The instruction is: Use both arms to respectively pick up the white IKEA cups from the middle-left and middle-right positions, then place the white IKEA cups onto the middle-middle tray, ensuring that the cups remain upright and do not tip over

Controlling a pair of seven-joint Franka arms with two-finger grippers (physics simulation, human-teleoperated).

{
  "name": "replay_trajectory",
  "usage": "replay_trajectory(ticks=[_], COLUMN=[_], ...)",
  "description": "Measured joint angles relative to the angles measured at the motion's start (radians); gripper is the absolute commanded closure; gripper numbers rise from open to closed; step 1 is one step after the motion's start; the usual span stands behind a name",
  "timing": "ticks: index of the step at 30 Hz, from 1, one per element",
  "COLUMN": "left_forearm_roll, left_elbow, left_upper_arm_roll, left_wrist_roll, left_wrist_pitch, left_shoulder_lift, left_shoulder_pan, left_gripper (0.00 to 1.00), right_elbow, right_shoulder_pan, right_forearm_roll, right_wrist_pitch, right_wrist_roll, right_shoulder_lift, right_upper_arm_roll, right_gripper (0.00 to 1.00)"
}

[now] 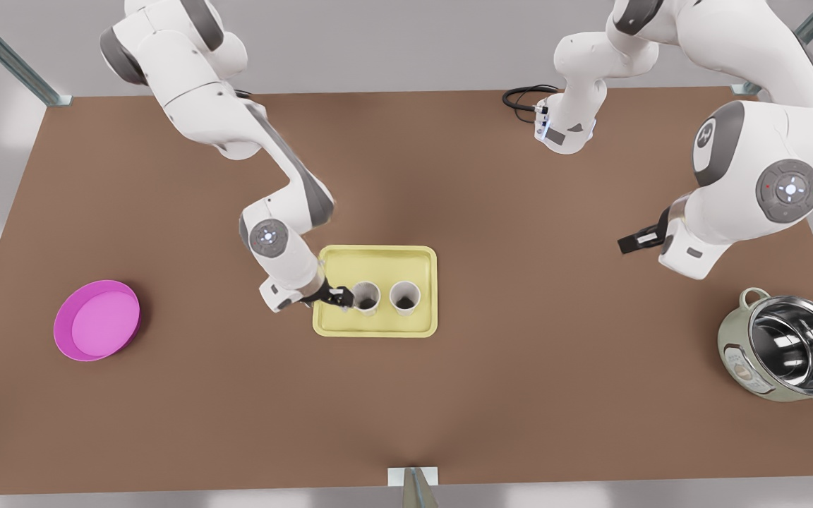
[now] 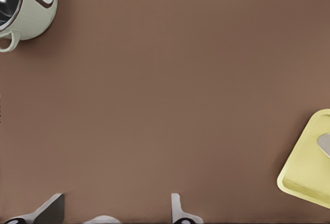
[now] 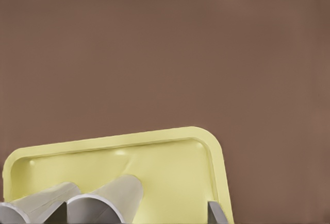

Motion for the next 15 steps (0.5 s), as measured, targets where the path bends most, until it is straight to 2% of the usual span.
replay_trajectory(ticks=[3,5,7,11,15], left_forearm_roll=[0.002,0.003,0.003,0.006,0.013], left_elbow=[0.000,0.000,0.000,0.003,0.013], left_upper_arm_roll=[-0.001,0.000,0.001,-0.001,0.000], left_wrist_roll=[0.066,0.104,0.139,0.197,0.242], left_wrist_pitch=[-0.042,-0.063,-0.079,-0.102,-0.112], left_shoulder_lift=[-0.001,-0.001,0.000,0.000,0.002], left_shoulder_pan=[0.001,0.002,0.002,0.015,0.034], left_gripper=[0.00,0.00,0.00,0.00,0.00], right_elbow=[0.062,0.198,0.308,0.233,0.216], right_shoulder_pan=[-0.147,-0.213,-0.239,-0.226,-0.221], right_forearm_roll=[-0.098,-0.177,-0.205,-0.202,-0.170], right_wrist_pitch=[-0.128,-0.241,-0.367,-0.543,-0.659], right_wrist_roll=[-0.058,-0.121,-0.192,-0.313,-0.409], right_shoulder_lift=[0.029,0.045,-0.013,-0.253,-0.358], right_upper_arm_roll=[-0.022,-0.051,-0.081,-0.118,-0.133], right_gripper=[0.00,0.00,0.00,0.00,0.00])
